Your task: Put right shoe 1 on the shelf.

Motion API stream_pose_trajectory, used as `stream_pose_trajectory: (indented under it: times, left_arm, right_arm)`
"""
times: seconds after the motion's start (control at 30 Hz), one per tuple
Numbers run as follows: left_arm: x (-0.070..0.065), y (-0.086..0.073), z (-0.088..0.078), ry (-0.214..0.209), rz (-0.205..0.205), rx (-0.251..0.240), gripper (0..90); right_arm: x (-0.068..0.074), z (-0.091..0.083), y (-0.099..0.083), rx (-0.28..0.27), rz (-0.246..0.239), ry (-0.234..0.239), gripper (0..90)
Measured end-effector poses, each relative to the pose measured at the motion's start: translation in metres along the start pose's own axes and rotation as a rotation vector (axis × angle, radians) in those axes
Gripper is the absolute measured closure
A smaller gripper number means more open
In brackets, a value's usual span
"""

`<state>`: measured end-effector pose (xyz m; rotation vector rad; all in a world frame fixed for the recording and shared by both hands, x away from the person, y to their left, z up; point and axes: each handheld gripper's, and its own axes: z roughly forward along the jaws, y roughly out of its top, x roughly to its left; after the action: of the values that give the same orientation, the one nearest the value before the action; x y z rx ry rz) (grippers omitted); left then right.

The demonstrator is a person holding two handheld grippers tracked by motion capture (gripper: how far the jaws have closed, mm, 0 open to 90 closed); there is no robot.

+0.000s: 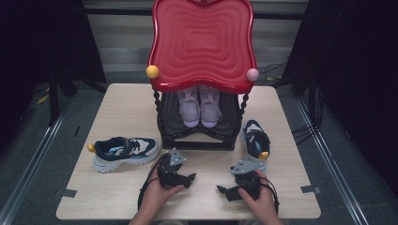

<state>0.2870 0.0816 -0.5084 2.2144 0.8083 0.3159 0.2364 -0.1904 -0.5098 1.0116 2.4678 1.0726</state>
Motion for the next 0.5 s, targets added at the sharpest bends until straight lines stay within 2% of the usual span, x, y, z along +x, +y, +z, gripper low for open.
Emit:
stream_pose_trajectory:
  times: [0.23, 0.5]
  left_arm:
    - [0.001, 0.003, -0.004, -0.005, 0.02, 0.048, 15.8]
    - [0.004, 0.01, -0.014, -0.054, 0.011, 0.097, 15.8]
  right_arm:
    - [0.0, 0.0, 0.0, 0.0, -0.004, 0.002, 11.9]
    - [-0.001, 0.0, 0.0, 0.0, -0.005, 0.003, 11.9]
